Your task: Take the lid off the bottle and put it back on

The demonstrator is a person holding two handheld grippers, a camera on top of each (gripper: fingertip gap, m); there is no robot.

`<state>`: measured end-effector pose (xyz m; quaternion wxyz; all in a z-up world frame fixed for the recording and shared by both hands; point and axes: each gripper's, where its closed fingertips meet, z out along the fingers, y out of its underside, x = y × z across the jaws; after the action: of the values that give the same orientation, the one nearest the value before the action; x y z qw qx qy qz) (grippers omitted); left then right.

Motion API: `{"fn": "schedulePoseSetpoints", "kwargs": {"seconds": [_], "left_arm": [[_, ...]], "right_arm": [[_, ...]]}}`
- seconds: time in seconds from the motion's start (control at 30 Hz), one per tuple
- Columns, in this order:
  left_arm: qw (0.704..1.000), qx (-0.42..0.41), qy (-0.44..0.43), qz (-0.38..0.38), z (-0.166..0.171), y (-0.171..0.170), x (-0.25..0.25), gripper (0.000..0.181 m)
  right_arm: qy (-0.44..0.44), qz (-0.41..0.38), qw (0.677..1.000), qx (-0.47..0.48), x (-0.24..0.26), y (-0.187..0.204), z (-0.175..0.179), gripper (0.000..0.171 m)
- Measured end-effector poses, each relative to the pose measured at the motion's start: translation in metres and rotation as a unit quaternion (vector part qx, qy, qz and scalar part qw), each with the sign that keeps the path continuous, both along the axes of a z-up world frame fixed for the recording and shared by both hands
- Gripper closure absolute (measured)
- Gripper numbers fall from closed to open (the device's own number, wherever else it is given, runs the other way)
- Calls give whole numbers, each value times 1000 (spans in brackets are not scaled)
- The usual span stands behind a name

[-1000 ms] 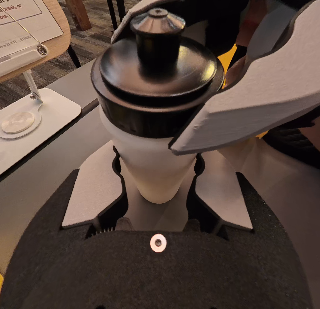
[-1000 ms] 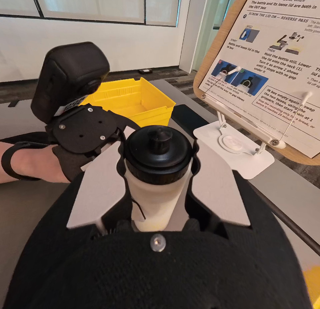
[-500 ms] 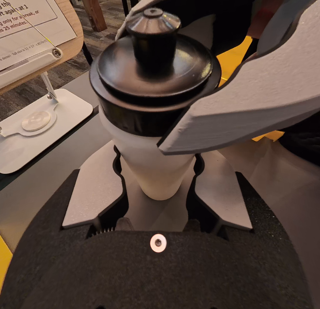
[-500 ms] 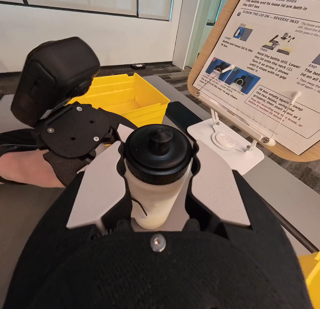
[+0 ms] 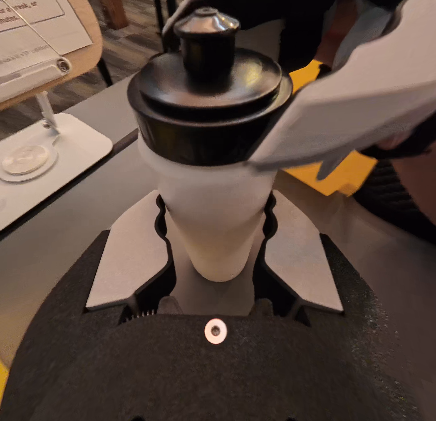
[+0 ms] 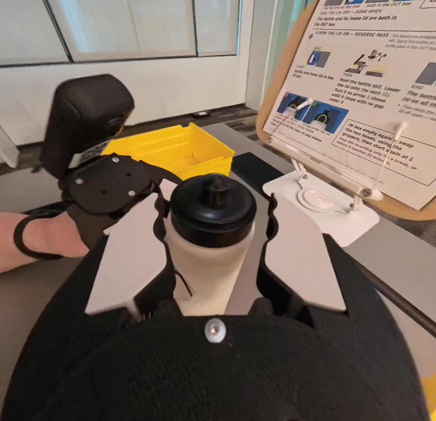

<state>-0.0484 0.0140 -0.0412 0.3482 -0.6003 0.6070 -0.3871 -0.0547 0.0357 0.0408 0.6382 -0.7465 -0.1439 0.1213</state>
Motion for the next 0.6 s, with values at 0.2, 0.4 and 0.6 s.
{"fn": "schedulePoseSetpoints", "kwargs": {"seconds": [0.2,0.4,0.6], "left_arm": [[986,-145,-51,-68,45,-7,-20,100],[969,-204,-100,-93,82,-3,-38,100],[953,-227,-140,-142,95,-15,-40,100]], "right_arm": [[130,136,982,15,14,-34,34,86],[238,286,922,-105,-27,-37,-3,84],[170,306,927,-133,-63,-35,-24,92]]}}
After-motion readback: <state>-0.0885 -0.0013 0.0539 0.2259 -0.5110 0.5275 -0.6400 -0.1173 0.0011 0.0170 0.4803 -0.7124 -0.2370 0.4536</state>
